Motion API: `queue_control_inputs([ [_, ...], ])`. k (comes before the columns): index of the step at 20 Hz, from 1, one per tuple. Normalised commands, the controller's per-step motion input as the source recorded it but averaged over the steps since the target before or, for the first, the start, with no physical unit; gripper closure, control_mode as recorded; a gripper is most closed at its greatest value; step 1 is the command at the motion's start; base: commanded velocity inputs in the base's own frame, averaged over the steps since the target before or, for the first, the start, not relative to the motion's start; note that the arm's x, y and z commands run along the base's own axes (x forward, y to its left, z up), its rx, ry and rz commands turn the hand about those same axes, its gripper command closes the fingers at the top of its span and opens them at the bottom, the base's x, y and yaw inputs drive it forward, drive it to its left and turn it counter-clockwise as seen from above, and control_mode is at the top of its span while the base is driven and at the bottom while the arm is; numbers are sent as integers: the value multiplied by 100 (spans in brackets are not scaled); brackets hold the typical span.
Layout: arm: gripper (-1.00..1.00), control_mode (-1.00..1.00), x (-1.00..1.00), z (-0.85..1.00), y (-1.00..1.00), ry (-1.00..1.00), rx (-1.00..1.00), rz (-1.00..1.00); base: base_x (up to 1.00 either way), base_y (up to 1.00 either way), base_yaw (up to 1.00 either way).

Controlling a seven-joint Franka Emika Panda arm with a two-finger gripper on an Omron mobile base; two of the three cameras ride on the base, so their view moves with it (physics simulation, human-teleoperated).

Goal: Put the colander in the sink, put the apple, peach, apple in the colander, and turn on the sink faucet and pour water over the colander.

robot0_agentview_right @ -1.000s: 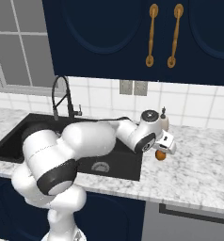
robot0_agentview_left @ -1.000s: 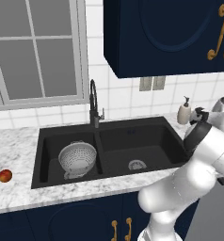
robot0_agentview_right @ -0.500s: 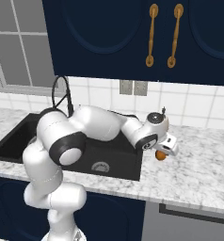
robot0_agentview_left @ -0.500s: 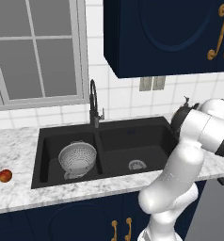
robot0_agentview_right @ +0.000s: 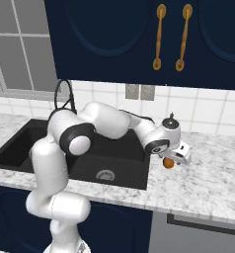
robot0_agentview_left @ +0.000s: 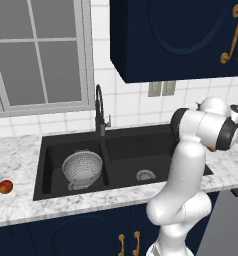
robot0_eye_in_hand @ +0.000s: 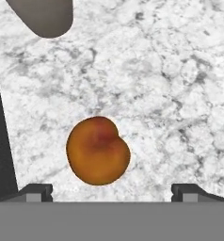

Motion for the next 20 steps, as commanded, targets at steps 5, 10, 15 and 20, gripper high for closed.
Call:
queue_control_inputs([
  [5, -100, -100, 10, -20, 0, 4, 0, 0, 0, 0, 0],
  [10, -100, -100, 16, -19, 2, 1, 0, 2, 0, 0, 0],
  [15, -100, -100, 23, -23, 0, 0, 0, 3, 0, 0, 0],
  [20, -100, -100, 22, -30, 0, 1, 0, 5, 0, 0, 0],
])
